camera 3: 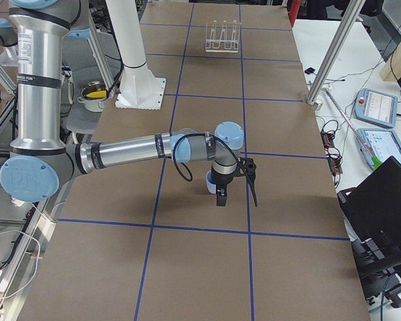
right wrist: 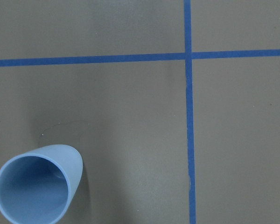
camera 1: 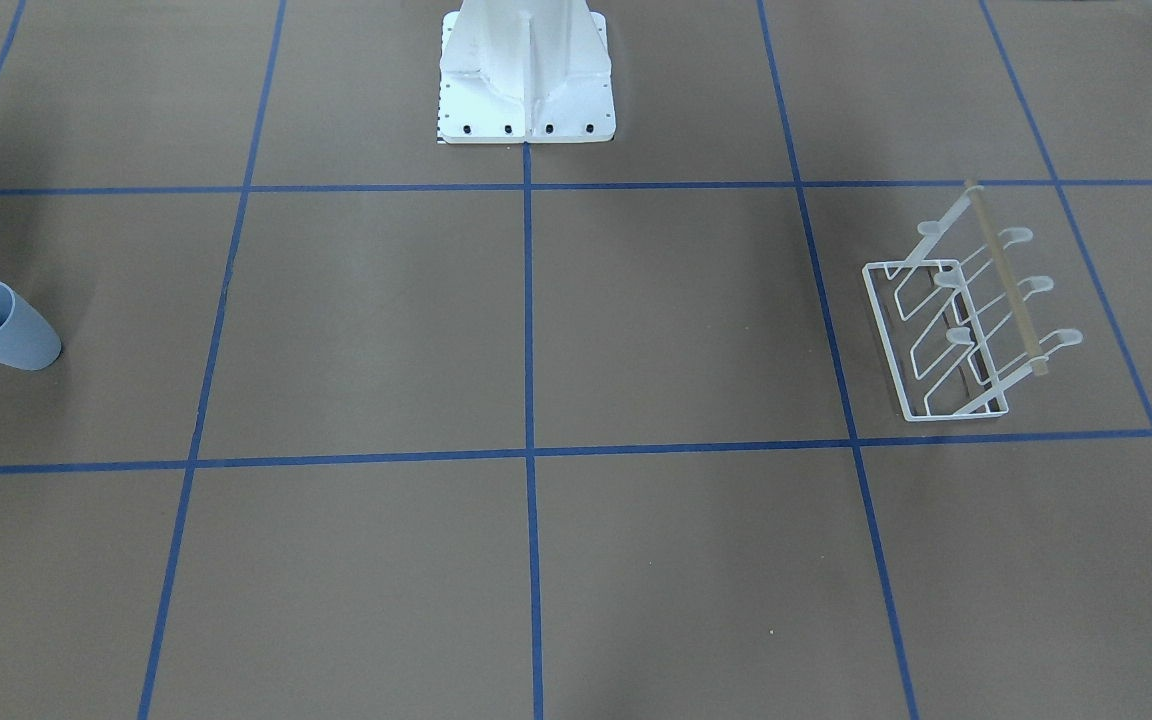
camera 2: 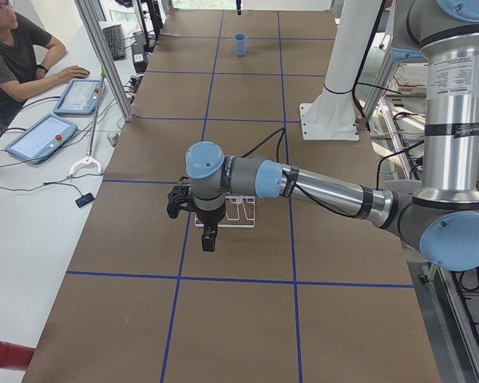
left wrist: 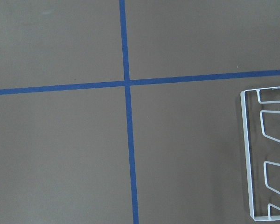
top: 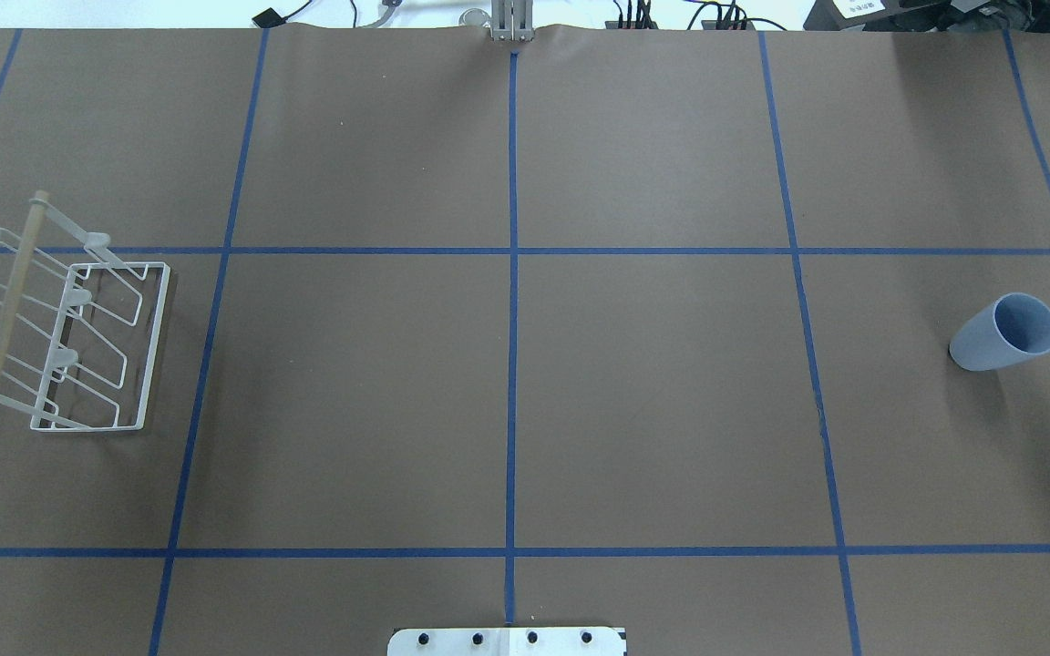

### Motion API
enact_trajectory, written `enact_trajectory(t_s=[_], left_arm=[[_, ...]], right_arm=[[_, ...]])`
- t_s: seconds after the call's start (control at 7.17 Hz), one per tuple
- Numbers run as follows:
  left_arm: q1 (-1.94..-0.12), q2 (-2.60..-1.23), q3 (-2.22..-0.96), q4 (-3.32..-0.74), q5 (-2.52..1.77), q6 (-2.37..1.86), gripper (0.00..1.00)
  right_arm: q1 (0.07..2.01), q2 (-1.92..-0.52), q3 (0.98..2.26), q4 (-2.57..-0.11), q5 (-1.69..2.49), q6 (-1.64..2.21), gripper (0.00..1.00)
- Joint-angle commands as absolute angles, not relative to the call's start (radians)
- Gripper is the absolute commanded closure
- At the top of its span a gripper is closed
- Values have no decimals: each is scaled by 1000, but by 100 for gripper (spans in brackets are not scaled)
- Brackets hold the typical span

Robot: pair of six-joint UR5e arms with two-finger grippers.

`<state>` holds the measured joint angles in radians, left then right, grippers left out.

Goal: Hang cup on cup holder

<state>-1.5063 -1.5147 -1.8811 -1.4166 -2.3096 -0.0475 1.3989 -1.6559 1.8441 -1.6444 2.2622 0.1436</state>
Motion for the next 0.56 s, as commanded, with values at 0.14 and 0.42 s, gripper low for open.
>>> enact_trajectory(t_s=[0.14,0.42], left_arm=[[-1506,-1506,-1910,-1414,-2310,-52,1],[-1506,-1509,-1924,-1416,-2312,-52,1]], right_arm=[[1397,-1657,1841,-1646,2261,140,0],[1397,-1654,1839,-1644,2261,140,0]])
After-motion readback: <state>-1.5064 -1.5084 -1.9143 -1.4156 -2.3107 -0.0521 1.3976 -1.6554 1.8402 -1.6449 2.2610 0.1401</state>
